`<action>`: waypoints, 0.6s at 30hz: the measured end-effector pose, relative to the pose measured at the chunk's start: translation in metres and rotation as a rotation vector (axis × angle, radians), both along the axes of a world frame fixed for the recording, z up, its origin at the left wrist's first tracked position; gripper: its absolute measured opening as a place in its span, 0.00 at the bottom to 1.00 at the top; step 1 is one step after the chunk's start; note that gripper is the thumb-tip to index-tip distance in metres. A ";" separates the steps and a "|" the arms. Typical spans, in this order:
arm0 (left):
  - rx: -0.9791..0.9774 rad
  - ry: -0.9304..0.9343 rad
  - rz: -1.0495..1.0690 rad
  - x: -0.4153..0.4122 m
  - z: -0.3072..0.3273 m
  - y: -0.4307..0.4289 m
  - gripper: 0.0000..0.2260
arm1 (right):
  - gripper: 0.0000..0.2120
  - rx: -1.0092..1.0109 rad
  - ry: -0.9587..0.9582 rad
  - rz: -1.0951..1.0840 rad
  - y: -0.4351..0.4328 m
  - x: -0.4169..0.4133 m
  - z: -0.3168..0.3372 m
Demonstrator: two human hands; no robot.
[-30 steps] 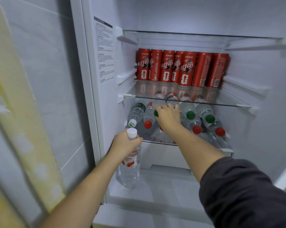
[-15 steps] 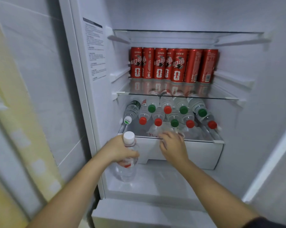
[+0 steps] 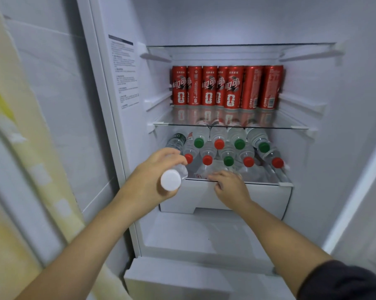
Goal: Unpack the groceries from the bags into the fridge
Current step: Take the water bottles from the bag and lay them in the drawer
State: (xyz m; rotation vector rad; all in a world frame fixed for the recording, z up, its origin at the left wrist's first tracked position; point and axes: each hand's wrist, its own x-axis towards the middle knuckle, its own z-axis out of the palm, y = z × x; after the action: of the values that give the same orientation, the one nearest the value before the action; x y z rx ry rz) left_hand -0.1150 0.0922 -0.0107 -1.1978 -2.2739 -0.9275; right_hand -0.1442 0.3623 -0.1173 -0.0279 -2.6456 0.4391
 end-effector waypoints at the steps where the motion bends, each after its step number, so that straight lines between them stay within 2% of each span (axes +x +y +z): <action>1: -0.059 0.084 0.011 -0.002 -0.002 -0.002 0.26 | 0.20 -0.010 -0.004 0.003 0.000 0.000 0.001; 5: -0.262 0.343 0.043 -0.013 -0.007 -0.003 0.27 | 0.20 -0.038 -0.021 0.004 0.000 0.001 0.003; 11: -0.509 0.506 0.024 -0.044 -0.005 0.017 0.30 | 0.20 -0.019 -0.034 0.002 -0.001 0.000 0.003; 16: -0.661 0.595 0.034 -0.077 0.001 0.036 0.25 | 0.21 0.010 -0.071 0.016 0.002 -0.003 0.004; 18: -0.747 0.620 0.046 -0.093 0.005 0.041 0.25 | 0.21 0.007 -0.089 0.022 0.004 -0.004 0.005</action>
State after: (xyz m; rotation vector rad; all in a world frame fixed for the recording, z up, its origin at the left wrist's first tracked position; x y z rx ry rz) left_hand -0.2084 0.1332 -0.0054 -1.4332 -2.1200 0.3525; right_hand -0.1483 0.3666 -0.1122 -0.0170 -2.7374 0.4458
